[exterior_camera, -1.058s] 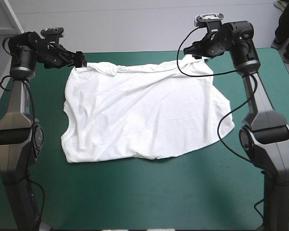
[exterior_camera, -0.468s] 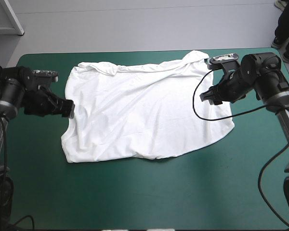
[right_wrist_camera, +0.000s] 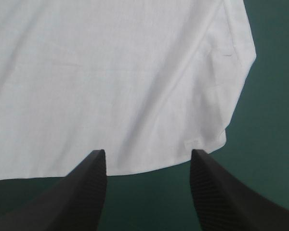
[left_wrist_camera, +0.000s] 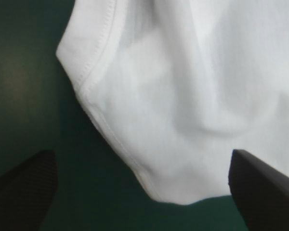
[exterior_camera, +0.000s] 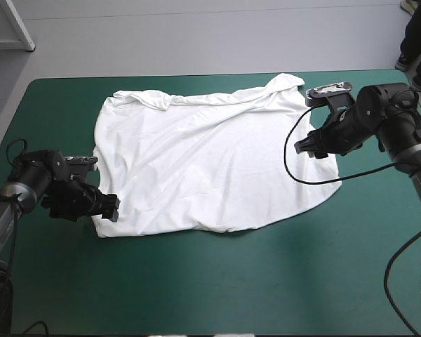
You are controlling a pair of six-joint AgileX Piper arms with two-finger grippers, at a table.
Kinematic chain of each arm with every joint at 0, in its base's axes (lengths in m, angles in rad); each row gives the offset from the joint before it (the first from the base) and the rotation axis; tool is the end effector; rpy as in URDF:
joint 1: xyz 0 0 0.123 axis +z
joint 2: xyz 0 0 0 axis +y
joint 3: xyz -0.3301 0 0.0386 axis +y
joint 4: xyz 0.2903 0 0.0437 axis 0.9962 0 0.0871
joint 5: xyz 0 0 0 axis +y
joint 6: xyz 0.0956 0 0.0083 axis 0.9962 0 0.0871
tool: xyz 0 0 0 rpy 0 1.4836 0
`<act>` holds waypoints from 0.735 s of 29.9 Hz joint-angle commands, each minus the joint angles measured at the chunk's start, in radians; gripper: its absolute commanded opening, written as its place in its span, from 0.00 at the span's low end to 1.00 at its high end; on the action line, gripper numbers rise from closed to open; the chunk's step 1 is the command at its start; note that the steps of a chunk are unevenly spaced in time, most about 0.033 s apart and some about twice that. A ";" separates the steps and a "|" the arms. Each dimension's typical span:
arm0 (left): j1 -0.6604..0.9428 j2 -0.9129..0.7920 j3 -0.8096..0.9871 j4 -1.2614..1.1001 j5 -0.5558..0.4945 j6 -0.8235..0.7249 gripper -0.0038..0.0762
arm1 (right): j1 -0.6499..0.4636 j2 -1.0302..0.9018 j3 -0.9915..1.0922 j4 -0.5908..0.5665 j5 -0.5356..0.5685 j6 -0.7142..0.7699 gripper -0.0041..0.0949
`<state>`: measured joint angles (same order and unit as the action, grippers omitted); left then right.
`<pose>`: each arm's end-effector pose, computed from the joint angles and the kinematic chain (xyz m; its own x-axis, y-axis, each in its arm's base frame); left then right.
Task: Fold the cloth
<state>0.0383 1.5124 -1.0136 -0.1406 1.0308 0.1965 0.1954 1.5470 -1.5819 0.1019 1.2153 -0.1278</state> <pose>0.3079 0.0003 0.2599 -0.9856 0.0850 -0.1461 0.1004 0.9897 -0.1019 0.3546 0.0795 0.4229 -0.8450 -0.2607 -0.4670 -0.3156 0.9480 0.0418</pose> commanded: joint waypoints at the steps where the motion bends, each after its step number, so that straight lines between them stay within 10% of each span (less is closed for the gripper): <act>1: -0.004 -0.042 0.022 -0.032 -0.066 -0.007 0.89 | -0.004 -0.045 -0.021 0.004 -0.034 -0.011 0.54; 12: -0.013 -0.040 0.047 -0.062 -0.110 0.012 0.32 | -0.004 -0.052 -0.021 -0.001 -0.036 -0.015 0.54; 22: -0.025 -0.035 0.045 0.039 -0.072 0.051 0.07 | -0.004 -0.112 -0.021 -0.048 -0.036 -0.024 0.54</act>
<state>0.0182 1.5124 -0.9340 -0.1327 0.9369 0.2468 0.1954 1.4957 -1.5800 0.0710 1.2119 -0.1439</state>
